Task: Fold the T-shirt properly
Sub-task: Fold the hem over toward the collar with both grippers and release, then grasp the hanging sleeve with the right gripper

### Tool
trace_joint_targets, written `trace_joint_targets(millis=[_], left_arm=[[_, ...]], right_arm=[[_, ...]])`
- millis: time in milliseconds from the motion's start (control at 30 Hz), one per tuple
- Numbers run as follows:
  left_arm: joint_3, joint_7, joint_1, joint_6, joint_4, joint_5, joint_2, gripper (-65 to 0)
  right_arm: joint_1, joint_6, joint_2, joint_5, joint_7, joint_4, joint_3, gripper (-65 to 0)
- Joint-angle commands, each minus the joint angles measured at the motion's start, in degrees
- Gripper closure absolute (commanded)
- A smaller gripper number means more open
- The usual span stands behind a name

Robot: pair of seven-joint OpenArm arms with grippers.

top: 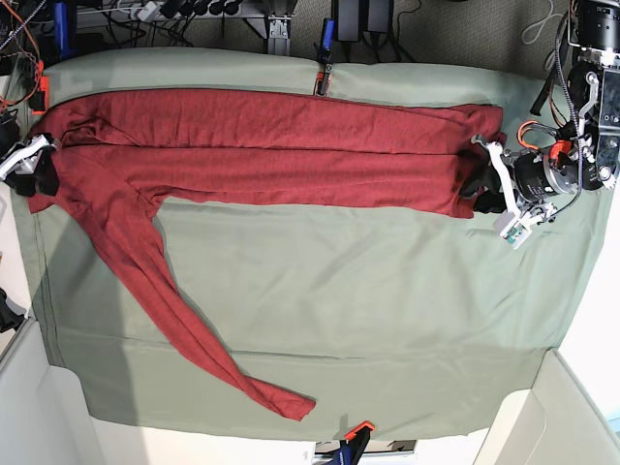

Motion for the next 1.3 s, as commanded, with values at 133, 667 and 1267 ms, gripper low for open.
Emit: trace_joint_targets(millis=[133, 667, 1267], left_arm=[[-0.7, 1.8, -0.9, -0.1, 0.9, -6.0, -1.1, -24.3], [-0.7, 4.5, -0.9, -0.1, 0.9, -9.4, -1.1, -24.3], [-0.7, 4.4, -0.9, -0.1, 0.9, -9.6, -1.0, -24.3]], right_arm=[[7.1, 0.3, 0.4, 1.4, 1.7, 1.6, -0.7, -27.0], [34.7, -9.0, -4.7, -24.1, 10.1, -28.4, -24.7, -35.2], [34.6, -8.5, -6.9, -21.0, 6.8, -32.1, -29.9, -13.1]])
